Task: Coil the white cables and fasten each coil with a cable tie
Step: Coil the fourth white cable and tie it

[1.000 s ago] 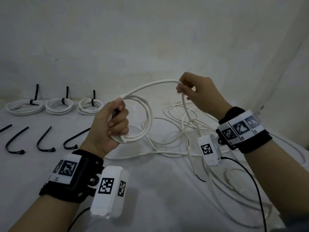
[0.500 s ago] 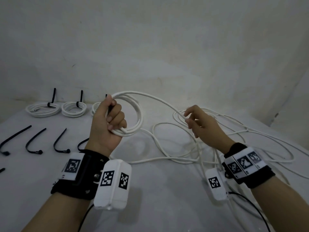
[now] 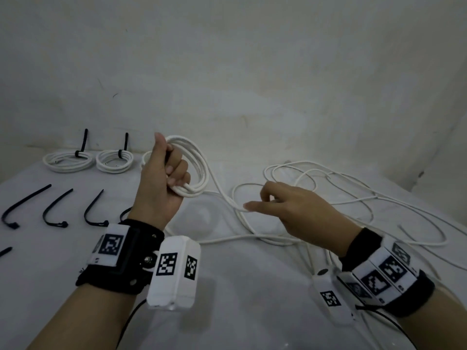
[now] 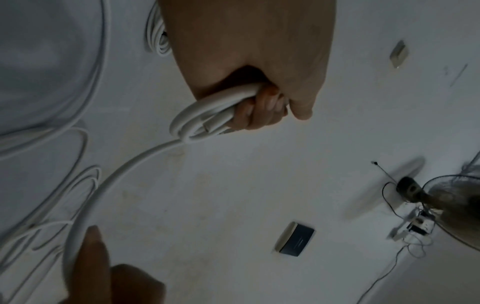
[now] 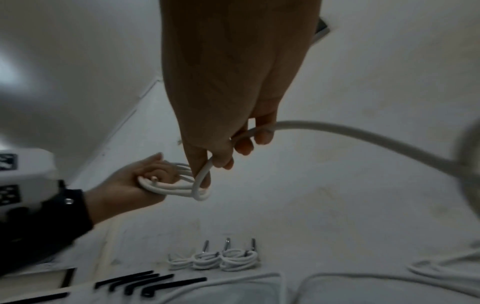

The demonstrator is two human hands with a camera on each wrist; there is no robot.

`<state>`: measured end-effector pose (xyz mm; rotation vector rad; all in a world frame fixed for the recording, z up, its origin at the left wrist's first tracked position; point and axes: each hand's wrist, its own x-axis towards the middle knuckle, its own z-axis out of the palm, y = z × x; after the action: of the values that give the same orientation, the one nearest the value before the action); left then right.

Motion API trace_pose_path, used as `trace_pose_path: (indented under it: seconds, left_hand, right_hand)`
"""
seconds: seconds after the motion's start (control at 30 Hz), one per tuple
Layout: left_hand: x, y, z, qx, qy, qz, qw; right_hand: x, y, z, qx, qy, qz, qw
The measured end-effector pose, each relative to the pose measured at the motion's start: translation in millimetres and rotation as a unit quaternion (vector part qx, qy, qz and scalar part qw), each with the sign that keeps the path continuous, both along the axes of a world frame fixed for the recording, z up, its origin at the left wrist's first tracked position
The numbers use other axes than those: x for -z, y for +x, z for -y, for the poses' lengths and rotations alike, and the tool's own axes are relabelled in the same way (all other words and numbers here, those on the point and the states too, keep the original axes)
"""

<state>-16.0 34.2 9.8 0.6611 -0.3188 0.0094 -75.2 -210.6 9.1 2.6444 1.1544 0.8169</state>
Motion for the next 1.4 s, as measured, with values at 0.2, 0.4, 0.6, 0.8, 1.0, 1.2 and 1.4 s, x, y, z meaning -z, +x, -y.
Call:
trace_pose_path:
  seconds: [0.2,0.4,0.6,0.8,1.0,1.2,1.4]
  left_hand:
    - [2.2,-8.7,14.9,0.026,0.062,0.001,0.998]
    - [4.1,-16.4,30.0,0.081,0.093,0.008,0.992]
    - [12.6,-21.8,40.0,0.079,0.193,0.037,0.977]
    - [5.1,-33.7,47.5,0.134,0.191,0.020,0.972]
    - [8.2,-30.6,41.9,0.237,0.109,-0.019,0.965]
    - [6.6,-29.3,35.2,0.237,0.086,-0.018,0.968]
    - [6.6,-25.7,29.2,0.258,0.048,0.008,0.965]
  right_hand:
    - [-19.2,-16.0,-35.6,-0.093,0.036,-0.001,0.995]
    - [-37.2,-19.4,-55.8,-0.136,0.163,-0.077,0.974]
    - [-46.7,-10.4,-64.9,-0.125,0.235,-0.108,0.958]
    - [-49.7,-1.0,-63.2,-0.110,0.323,-0.085,0.936]
    - [-45.7,8.7,-61.0,-0.084,0.378,-0.085,0.918]
    - [-27.7,26.3,-50.9,-0.045,0.452,-0.059,0.889]
    - [-15.3,21.3,-49.4,-0.051,0.354,-0.163,0.920]
